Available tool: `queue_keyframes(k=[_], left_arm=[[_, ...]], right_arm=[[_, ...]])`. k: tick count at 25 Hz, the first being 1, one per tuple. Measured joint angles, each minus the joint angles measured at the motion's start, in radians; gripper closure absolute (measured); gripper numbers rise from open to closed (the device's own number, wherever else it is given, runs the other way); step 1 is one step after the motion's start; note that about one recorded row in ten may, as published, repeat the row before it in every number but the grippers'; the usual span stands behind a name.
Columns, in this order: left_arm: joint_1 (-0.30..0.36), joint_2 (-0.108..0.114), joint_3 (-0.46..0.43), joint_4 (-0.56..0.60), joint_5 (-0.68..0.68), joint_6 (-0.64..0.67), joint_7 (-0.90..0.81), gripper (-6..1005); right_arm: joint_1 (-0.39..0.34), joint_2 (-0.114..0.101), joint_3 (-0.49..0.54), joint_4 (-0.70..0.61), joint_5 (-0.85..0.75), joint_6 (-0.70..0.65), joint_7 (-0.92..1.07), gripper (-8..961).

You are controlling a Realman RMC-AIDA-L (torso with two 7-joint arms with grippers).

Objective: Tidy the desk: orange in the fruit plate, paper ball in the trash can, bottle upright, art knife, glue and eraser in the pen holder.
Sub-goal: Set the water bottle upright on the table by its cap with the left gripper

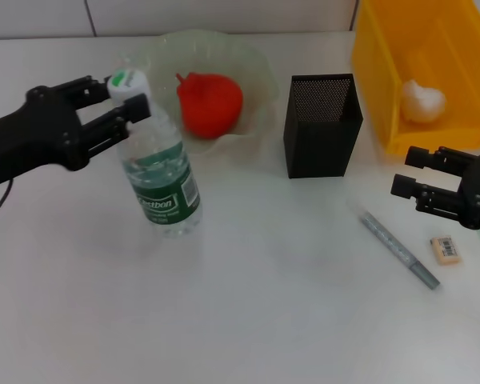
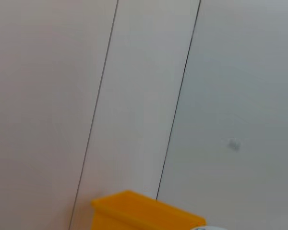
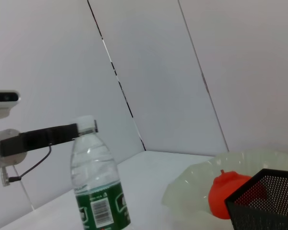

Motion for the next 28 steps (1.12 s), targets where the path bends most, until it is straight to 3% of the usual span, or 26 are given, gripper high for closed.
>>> queue_keyframes(k=[3,8,20,28], left_arm=[[-0.036,0.004,-0.092,-0.128,0.002,0.106,0.114,556],[-0.062,0.009,-0.127,-0.243,0.006,0.167,0.295,556],[-0.136,0.009,-0.126,-0.412,0.008,0.083,0.498,559],[-0.176,0.005,-0.091,-0.477,0.017,-0.009,0.531,548]], right_arm=[[0.008,0.0,-0.005,0.004,0.0,0.015,0.0,275],[0.023,0.004,-0.008,0.016,-0.001,0.022,-0.003,275],[0.033,0.011,-0.006,0.056,-0.002,0.026,-0.044,275],[0.033,0.011,-0.001,0.07,-0.001,0.026,-0.055,276]])
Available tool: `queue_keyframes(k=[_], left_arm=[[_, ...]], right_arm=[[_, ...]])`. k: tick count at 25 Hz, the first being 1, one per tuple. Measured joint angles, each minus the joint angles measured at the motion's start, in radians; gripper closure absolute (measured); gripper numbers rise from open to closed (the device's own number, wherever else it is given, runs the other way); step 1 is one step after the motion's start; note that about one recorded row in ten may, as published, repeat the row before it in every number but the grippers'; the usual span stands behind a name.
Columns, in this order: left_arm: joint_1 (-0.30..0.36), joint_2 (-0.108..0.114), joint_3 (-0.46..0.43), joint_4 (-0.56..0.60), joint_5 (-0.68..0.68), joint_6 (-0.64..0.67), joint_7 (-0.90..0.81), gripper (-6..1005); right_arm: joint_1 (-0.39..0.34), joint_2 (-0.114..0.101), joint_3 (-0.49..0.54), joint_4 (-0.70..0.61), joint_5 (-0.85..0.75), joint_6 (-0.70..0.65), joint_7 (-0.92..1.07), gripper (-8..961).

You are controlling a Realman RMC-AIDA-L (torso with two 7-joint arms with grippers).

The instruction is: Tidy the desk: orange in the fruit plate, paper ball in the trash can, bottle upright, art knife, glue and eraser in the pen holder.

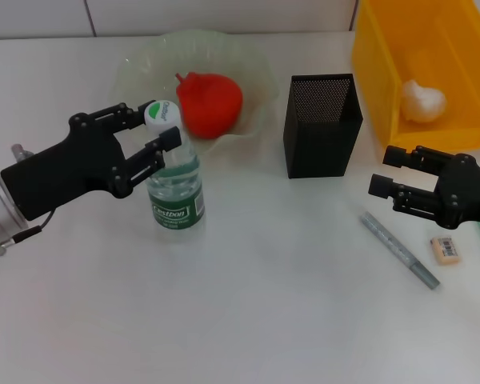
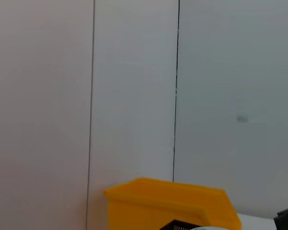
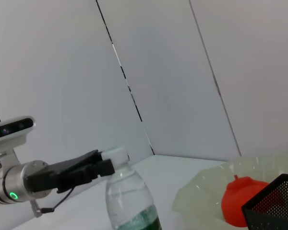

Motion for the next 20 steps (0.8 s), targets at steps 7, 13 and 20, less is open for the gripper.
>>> queue_keyframes(k=[7,13,20], left_arm=[[0.001,-0.007,-0.004,-0.004,0.007,-0.018,-0.01,529],[0.004,-0.007,-0.007,-0.005,0.007,-0.01,-0.012,476],[0.007,-0.007,-0.011,-0.005,0.006,0.024,-0.012,214]], right_arm=[[0.0,0.0,-0.007,0.0,0.001,0.006,-0.001,276],[0.0,0.0,-0.008,0.003,0.001,0.008,-0.001,276],[0.0,0.0,-0.008,0.003,0.001,0.008,-0.001,276]])
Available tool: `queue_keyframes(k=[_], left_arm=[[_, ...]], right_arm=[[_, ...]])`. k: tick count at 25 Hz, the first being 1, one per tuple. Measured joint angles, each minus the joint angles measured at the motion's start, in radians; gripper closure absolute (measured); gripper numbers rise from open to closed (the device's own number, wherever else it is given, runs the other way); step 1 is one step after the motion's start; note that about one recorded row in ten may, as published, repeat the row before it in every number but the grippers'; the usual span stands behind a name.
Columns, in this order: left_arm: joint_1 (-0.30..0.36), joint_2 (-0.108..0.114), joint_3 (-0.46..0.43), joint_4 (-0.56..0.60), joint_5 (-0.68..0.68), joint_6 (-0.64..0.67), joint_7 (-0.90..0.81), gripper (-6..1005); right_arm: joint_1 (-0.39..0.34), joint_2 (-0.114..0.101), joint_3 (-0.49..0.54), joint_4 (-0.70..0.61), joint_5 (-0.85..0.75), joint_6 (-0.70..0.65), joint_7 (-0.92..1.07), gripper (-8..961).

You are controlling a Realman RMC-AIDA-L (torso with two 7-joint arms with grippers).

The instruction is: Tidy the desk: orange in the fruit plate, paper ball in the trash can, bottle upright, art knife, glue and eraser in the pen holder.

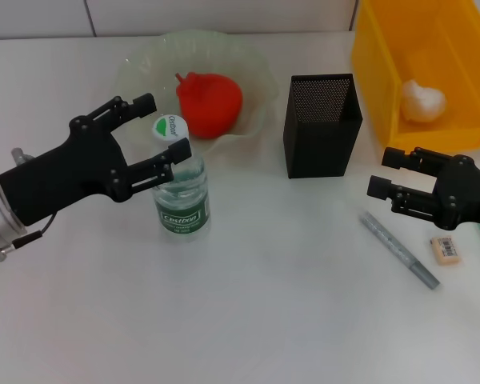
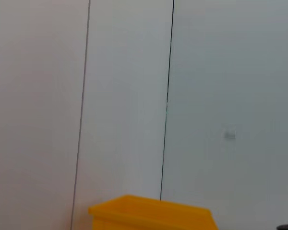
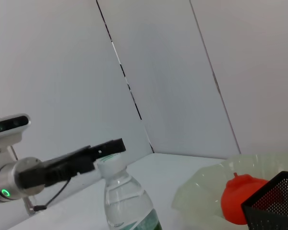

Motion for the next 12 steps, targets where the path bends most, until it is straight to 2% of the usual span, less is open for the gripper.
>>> queue_keyframes(k=[1,2,3,5,7,9,10,11,12], left_arm=[[0.0,0.0,0.0,0.0,0.0,0.0,0.0,180],[0.002,0.002,-0.026,0.001,-0.001,0.064,-0.012,147],[0.004,0.005,-0.055,0.006,-0.002,0.128,-0.038,147],[0.004,0.007,-0.064,0.008,-0.002,0.146,-0.046,148],[0.005,0.03,-0.102,0.01,-0.002,0.285,-0.107,149],[0.005,0.053,-0.108,0.01,0.0,0.364,-0.148,150],[0.005,0.053,-0.108,0.01,0.0,0.364,-0.148,150],[0.005,0.076,-0.096,0.011,0.011,0.422,-0.173,151],[0.006,0.088,-0.075,0.012,0.023,0.445,-0.182,151]], right_arm=[[0.0,0.0,0.0,0.0,0.0,0.0,0.0,276],[0.0,0.0,0.0,0.0,0.0,0.0,0.0,276],[0.0,0.0,0.0,0.0,0.0,0.0,0.0,276],[0.0,0.0,0.0,0.0,0.0,0.0,0.0,276],[0.0,0.0,0.001,0.0,0.0,0.0,0.0,276],[0.0,0.0,0.003,0.0,0.0,-0.002,0.0,276],[0.001,0.0,0.005,0.0,0.0,-0.004,0.0,276],[0.002,0.0,0.007,0.0,0.0,-0.006,0.0,276],[0.002,0.0,0.008,0.0,0.0,-0.007,0.0,276]])
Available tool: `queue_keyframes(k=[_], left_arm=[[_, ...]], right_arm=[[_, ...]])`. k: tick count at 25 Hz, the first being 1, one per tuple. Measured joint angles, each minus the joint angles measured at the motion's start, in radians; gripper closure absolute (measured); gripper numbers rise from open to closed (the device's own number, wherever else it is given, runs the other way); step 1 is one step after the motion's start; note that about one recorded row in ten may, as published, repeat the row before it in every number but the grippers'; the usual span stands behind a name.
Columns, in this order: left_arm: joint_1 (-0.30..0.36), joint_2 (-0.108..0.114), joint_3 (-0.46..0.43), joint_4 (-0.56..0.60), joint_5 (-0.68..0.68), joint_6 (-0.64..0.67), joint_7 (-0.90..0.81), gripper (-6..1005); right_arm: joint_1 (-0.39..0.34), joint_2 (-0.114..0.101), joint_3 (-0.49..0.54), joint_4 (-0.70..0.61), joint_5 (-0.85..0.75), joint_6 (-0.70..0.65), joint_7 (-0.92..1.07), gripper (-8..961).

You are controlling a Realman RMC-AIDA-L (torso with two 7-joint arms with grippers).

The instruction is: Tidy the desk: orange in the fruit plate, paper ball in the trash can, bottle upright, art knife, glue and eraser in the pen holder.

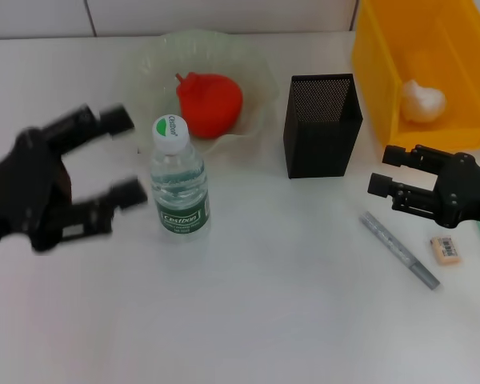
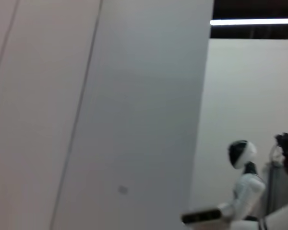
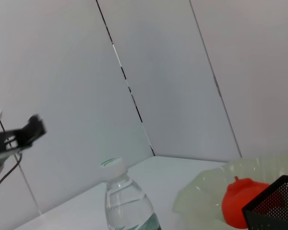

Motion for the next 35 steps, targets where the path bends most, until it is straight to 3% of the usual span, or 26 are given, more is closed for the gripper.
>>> queue_keyframes(k=[1,5,11,15,16,17,22,24,29,31,35], left_arm=[[0.004,0.018,0.046,0.001,0.021,0.019,-0.008,152],[0.022,0.022,0.112,-0.008,0.096,0.02,-0.006,153],[0.031,-0.022,0.114,-0.011,0.236,0.004,-0.002,153],[0.031,-0.056,0.111,-0.012,0.306,-0.081,0.002,153],[0.031,-0.056,0.111,-0.012,0.306,-0.081,0.002,153],[0.032,-0.075,0.112,-0.012,0.334,-0.145,0.009,153],[0.029,-0.087,0.113,-0.024,0.345,-0.194,0.028,153],[-0.003,-0.091,0.097,-0.101,0.338,-0.238,0.086,153],[-0.043,-0.091,0.092,-0.141,0.332,-0.3,0.1,153],[-0.052,-0.092,0.095,-0.144,0.331,-0.321,0.1,153],[-0.062,-0.092,0.097,-0.154,0.331,-0.342,0.101,153]], right_arm=[[0.0,0.0,0.001,0.0,0.0,0.0,0.0,276],[0.01,-0.004,0.004,0.0,0.0,0.001,0.002,276],[0.047,-0.009,0.006,-0.012,0.0,0.003,0.025,276],[0.085,-0.023,-0.004,-0.045,-0.003,0.003,0.103,276],[0.095,-0.028,-0.013,-0.064,-0.008,0.001,0.142,276],[0.104,-0.032,-0.025,-0.087,-0.012,-0.001,0.187,276],[0.119,-0.037,-0.152,-0.288,-0.022,-0.028,0.392,276],[0.119,-0.04,-0.225,-0.409,-0.054,-0.045,0.524,276],[0.158,-0.043,-0.37,-0.704,-0.301,-0.12,0.903,276],[0.181,-0.036,-0.437,-0.806,-0.429,-0.164,1.032,276],[0.196,0.001,-0.563,-0.943,-0.638,-0.193,1.186,276]])
